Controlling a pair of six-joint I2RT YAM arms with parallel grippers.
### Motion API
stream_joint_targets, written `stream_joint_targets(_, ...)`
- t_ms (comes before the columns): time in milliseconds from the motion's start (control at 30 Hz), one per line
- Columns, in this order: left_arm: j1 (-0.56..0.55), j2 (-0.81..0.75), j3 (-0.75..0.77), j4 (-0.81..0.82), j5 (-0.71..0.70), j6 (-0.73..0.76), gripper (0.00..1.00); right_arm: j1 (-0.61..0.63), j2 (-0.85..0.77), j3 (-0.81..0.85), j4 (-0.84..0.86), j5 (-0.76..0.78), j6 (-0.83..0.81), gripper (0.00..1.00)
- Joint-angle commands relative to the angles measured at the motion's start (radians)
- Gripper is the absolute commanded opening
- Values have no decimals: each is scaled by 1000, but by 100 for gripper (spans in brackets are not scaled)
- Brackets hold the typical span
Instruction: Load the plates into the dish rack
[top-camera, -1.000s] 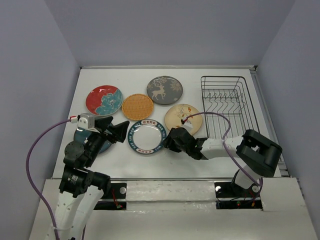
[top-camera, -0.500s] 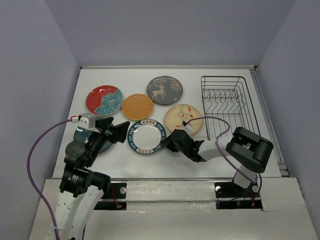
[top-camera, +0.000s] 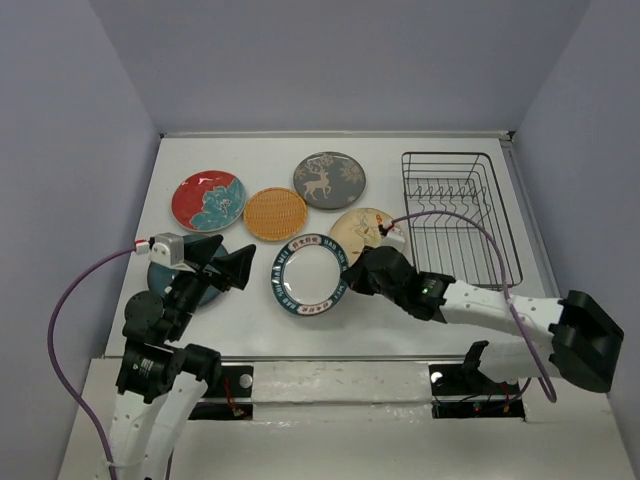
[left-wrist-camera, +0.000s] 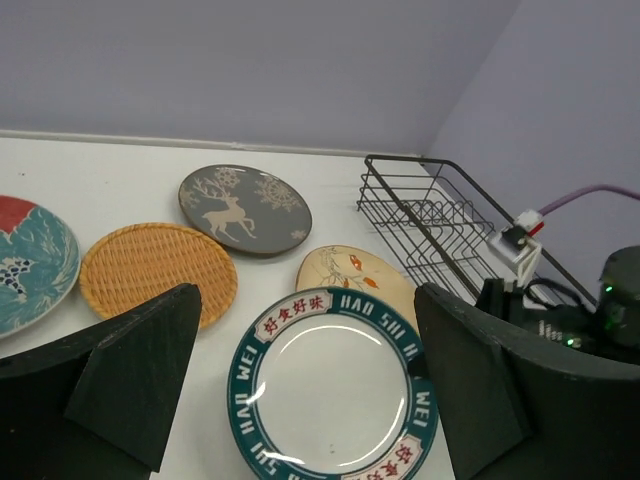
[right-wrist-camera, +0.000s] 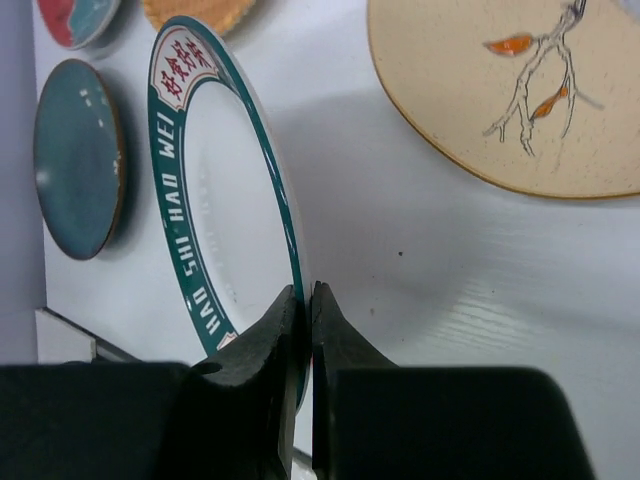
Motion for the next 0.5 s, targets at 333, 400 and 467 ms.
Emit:
stream_joint_targets(333,-36,-76,-1,25,-28,10,99,-331,-190,573,-414,491,-670,7)
stream_joint_targets(400,-44,-83,-3,24,-28,10,99,-480,-175,599,-416,471,-724,7)
stream_joint_targets(467,-59,-96,-1,24,-30,10,99,-534,-173,634,-408,531,-782,7)
